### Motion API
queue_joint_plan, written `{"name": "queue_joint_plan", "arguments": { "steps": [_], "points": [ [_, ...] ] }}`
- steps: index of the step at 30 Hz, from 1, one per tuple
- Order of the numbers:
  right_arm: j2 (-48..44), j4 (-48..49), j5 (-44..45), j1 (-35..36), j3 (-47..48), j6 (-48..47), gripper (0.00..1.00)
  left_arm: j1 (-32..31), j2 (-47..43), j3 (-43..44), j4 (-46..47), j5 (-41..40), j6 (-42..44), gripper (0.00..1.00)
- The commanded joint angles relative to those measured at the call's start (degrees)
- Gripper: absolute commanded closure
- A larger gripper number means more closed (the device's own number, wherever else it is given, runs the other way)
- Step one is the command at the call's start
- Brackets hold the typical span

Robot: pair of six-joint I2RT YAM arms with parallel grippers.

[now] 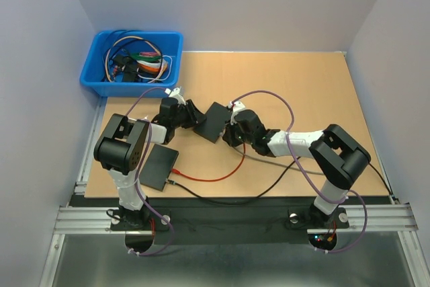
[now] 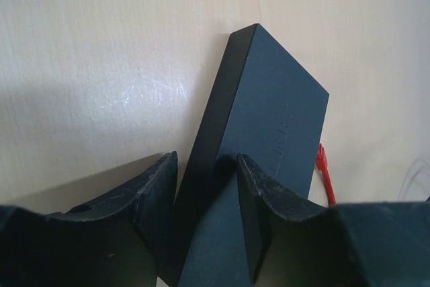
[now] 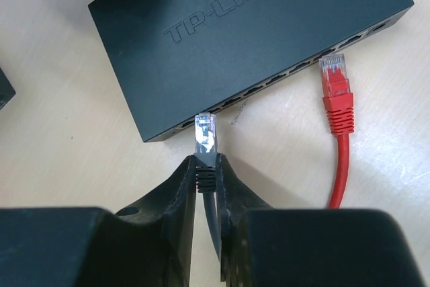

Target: Insert the plug into the switch port

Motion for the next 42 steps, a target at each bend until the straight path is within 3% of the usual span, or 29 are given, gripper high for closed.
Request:
{"name": "queue_joint_plan", "arguments": {
  "steps": [1, 10, 42],
  "points": [
    [-0.3, 3.3, 1.6, 0.5, -0.3, 1.1, 0.99, 0.1, 0.1, 1.5, 1.7, 0.8, 1.2, 0.5],
    [-0.4, 1.7, 8.0, 0.5, -2.8, 2.7, 1.0, 0.1, 0.0, 1.6, 1.2, 0.7, 1.2, 0.5],
    [3.2, 2.9, 1.4, 0.8, 3.7, 3.1, 1.0, 0.0, 0.7, 0.8, 2.4, 1.9, 0.5, 0.5]
  ]
}}
